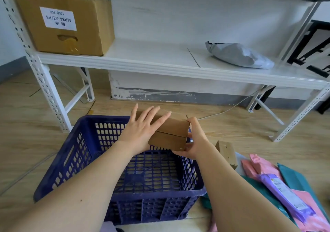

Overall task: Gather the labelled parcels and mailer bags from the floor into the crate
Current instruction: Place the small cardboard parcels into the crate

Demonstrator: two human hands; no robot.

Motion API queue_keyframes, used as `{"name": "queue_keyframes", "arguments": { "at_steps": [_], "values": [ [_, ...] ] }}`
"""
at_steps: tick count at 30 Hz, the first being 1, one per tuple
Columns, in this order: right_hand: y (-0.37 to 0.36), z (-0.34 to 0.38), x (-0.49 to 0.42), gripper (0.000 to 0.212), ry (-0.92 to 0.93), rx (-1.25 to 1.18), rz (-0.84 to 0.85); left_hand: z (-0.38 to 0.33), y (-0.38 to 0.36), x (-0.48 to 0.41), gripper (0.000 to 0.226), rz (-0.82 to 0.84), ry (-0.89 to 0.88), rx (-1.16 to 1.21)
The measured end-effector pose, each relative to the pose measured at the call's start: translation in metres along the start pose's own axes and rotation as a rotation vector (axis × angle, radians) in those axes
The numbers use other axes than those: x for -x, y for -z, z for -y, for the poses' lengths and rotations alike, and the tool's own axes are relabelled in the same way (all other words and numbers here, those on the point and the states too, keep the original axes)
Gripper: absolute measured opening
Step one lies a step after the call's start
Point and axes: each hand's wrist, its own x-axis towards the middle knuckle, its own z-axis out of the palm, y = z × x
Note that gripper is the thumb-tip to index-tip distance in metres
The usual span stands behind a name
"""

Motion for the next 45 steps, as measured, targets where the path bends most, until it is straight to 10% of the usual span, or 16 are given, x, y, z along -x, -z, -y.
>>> {"name": "queue_keyframes", "arguments": {
  "at_steps": [6, 12, 20, 25, 32, 41, 45],
  "values": [
    [-0.006, 0.001, -0.003, 0.049, 0.036, -0.077, 0.047, 0.009, -0.002, -0.007, 0.119, 0.019, 0.185, 0.28],
    [-0.015, -0.008, -0.013, 0.056, 0.098, 0.089, -0.066, 0.034, -0.003, -0.003, 0.101, 0.328, 0.55, 1.152],
    [-0.017, -0.014, -0.023, 0.042, 0.097, 0.202, -0.014, 0.047, -0.008, 0.003, 0.072, 0.452, 0.708, 1.478],
    [-0.026, -0.021, -0.032, 0.047, 0.096, 0.221, 0.036, 0.05, -0.013, 0.001, 0.08, 0.475, 0.741, 1.56],
    [-0.03, -0.027, -0.044, 0.052, 0.052, 0.378, 0.182, 0.064, -0.025, 0.009, 0.026, 0.621, 0.858, 1.687],
    [-0.083, -0.067, -0.073, 0.084, -0.012, 0.562, 0.224, 0.081, -0.071, 0.011, 0.049, 0.623, 1.006, 1.43],
    [-0.101, -0.078, -0.095, 0.054, -0.073, 0.577, 0.261, 0.091, -0.094, 0.019, 0.048, 0.579, 1.1, 1.392]
  ]
}}
